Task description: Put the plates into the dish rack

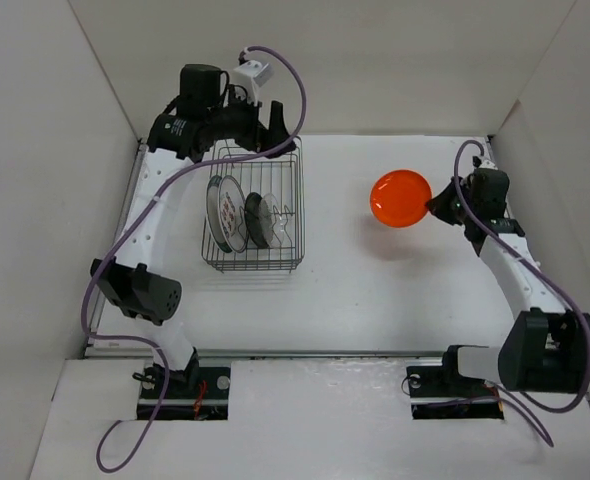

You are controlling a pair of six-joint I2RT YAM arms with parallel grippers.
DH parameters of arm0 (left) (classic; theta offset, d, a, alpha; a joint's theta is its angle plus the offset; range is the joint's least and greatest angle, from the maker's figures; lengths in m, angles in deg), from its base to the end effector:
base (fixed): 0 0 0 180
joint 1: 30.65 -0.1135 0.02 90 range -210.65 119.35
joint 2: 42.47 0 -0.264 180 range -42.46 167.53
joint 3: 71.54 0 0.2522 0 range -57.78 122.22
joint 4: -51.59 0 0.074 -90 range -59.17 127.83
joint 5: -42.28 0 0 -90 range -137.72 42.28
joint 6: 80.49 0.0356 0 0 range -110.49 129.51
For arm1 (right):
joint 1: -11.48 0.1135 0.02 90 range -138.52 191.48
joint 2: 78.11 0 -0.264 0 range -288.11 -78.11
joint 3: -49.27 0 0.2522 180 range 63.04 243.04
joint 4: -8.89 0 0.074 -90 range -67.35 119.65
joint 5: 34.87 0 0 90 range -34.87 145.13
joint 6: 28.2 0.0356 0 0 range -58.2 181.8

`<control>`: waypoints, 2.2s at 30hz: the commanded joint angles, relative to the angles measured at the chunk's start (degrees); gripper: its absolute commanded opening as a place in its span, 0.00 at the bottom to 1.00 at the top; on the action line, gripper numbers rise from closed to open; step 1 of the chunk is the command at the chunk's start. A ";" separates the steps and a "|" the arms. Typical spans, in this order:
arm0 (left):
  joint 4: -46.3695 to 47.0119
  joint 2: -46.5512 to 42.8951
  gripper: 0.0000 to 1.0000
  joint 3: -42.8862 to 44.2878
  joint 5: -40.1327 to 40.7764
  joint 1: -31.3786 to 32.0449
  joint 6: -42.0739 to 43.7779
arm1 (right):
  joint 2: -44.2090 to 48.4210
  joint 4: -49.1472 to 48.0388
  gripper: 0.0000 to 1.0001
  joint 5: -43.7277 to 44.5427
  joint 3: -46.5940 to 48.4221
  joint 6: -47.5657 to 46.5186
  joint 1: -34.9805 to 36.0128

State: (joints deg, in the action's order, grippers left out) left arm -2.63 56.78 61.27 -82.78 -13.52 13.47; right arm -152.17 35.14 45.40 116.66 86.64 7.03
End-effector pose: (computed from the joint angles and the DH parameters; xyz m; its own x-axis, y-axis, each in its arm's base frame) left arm 0.3467 -0.1283 0.4771 -0.2842 0.1468 -0.9475 0.7762 0.6153 -0.1376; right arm 0.2892 -0.0165 0.2788 -0.5190 0.4557 -0.7232 0.1687 0.8840 0.4360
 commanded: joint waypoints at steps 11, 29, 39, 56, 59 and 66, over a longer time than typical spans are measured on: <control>6.54 12.64 0.99 3.39 -24.77 2.38 4.29 | 17.37 -13.19 0.00 -10.29 -2.56 -3.31 11.47; 6.01 10.80 0.99 -1.71 -29.10 5.72 5.61 | 14.56 -18.20 0.00 -8.10 -1.86 -3.04 17.89; 6.01 10.19 0.98 -4.17 -27.78 10.21 6.76 | 10.26 -20.93 0.00 -5.91 1.57 -1.99 23.87; 12.26 1.50 0.00 -6.64 13.21 11.25 -8.52 | 13.50 -17.34 1.00 9.16 0.43 -1.29 24.40; 2.82 2.53 0.00 -0.15 38.29 12.57 -13.09 | 14.03 -12.94 1.00 14.20 0.43 -1.29 24.40; -2.34 -3.15 0.00 -9.16 50.60 12.58 -21.08 | 16.40 -7.31 1.00 18.61 -0.18 -0.68 23.88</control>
State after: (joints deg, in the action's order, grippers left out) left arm -1.93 58.81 55.67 -44.01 -1.39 -1.69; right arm -138.07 25.76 59.89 115.59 84.98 31.36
